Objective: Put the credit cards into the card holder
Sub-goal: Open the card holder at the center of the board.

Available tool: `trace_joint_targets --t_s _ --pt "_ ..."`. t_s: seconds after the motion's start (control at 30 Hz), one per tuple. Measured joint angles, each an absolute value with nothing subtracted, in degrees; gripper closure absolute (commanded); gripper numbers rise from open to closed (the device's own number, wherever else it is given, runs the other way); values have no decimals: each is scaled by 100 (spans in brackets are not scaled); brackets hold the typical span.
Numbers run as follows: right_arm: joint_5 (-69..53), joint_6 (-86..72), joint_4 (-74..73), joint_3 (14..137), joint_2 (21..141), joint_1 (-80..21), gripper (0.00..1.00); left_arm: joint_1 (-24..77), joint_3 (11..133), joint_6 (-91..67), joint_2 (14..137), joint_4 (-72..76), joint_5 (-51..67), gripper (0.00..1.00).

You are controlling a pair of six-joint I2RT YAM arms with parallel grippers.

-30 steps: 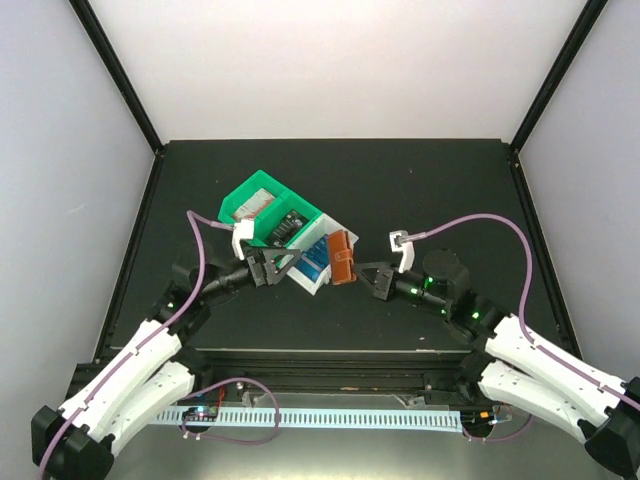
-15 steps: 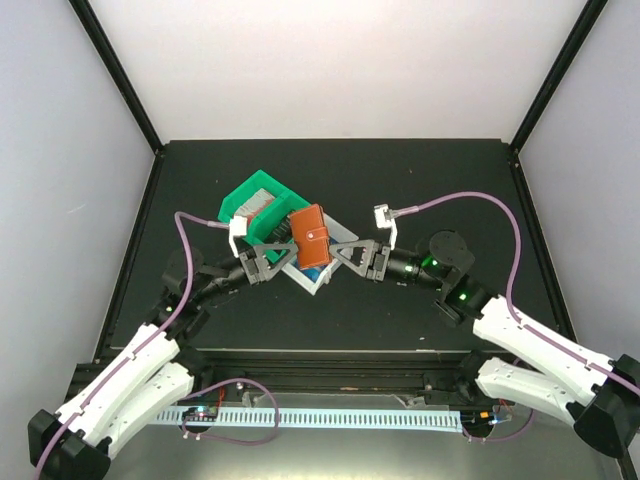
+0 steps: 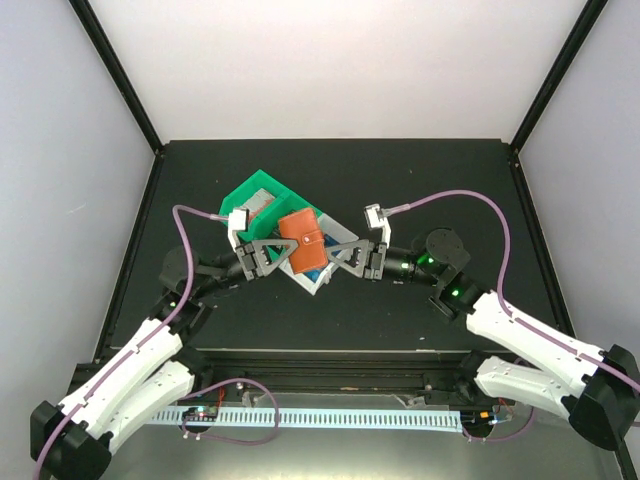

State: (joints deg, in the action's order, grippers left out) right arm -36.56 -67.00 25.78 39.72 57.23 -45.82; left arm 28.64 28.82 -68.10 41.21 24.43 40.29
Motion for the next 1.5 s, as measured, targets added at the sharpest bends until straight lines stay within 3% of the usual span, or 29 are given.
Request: trace_joint_targets --t_s 0.07,0.13,0.27,0.43,0.63,0.8,1.1,1.5 --pt "-3653 -6683 2565 3972 5723 -4582 95 2862 2882 -6781 4121 2443 4021 92" --pt "-3607 -6582 2412 3972 5712 -4560 81 2860 2886 -6674 4108 2445 3986 98" --pt "-3116 -5986 1466 4016 5603 -4550 51 2864 2891 -6383 4047 2204 3900 98" --pt "-1726 -4928 -272 4209 5374 -4560 40 2864 3074 -5531 4010 1186 3472 98" --pt "-220 -4274 -1758 4882 5601 -4882 35 2864 3341 -4501 4176 174 2895 98" --pt "840 -3913 -2434 6005 6591 -5756 33 2867 3358 -4069 4560 -279 2722 99" --pt "1494 -3498 -3127 7225 8298 -6298 32 2897 3358 -3680 4737 -563 2679 98" --pt "2797 -4064 -4056 7690 8807 -6464 46 2904 3361 -3470 4764 -775 2523 98"
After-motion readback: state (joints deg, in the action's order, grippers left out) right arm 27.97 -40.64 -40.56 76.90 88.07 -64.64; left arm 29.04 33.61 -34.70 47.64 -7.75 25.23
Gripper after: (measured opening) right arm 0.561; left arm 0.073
